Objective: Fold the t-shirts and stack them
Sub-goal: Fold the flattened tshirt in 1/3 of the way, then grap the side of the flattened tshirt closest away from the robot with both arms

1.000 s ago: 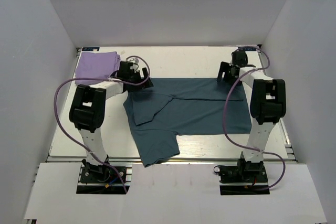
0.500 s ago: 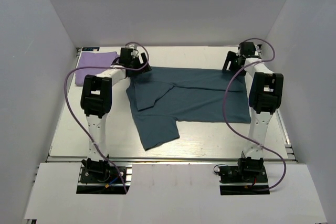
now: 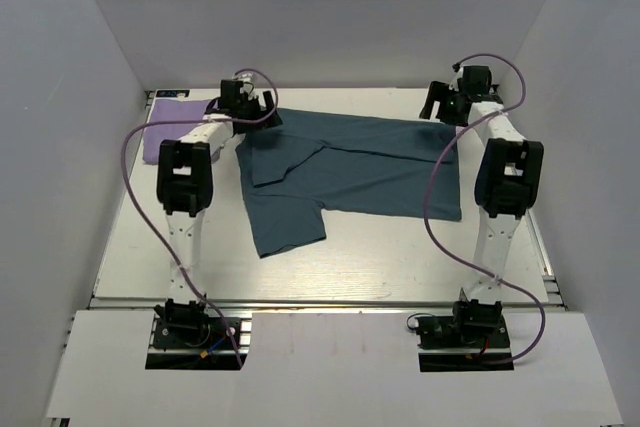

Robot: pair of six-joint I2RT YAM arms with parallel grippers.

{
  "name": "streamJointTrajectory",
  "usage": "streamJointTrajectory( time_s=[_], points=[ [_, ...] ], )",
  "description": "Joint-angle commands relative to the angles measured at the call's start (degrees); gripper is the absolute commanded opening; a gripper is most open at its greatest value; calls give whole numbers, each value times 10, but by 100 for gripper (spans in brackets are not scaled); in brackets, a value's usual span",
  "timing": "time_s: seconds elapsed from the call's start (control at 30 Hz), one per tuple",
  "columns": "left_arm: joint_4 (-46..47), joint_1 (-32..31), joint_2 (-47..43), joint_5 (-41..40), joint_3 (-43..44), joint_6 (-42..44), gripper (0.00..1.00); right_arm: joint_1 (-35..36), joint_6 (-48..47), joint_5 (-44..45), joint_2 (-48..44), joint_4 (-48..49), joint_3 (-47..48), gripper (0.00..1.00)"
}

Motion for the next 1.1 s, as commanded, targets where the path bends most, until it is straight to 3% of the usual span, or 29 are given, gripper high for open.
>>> streamJointTrajectory(
  time_s=[0.0, 0.07, 0.23, 0.3, 0.53, 0.67, 0.83, 0.97, 1.07],
  points=[
    [-21, -2, -191, -40, -77, 37, 100, -1, 3, 29, -162, 13, -54, 90],
    [-34, -14, -258, -78, -167, 42, 100, -4, 44, 52, -201, 10, -120, 90],
    [-13, -26, -498, -56, -437, -31, 100, -5, 132, 137, -383, 17, -401, 90],
    [-3, -40, -558, -46, -535, -39, 100, -6, 162, 158, -454, 19, -446, 90],
    [-106, -94, -723, -70, -679, -73, 100, -6, 198, 200, -608, -6, -595, 90],
    [-138, -122, -759, -61, -768, -111, 100, -7, 206, 222, -661, -11, -662, 90],
    [-120, -143, -752, -64, -807, -124, 97, -7, 206, 246, -706, -9, -690, 90],
    [-101, -158, -725, -71, -812, -129, 90, -8, 209, 254, -705, -6, -698, 90],
    [-91, -169, -698, -89, -817, -129, 80, -8, 209, 247, -693, -7, -697, 90]
  ],
)
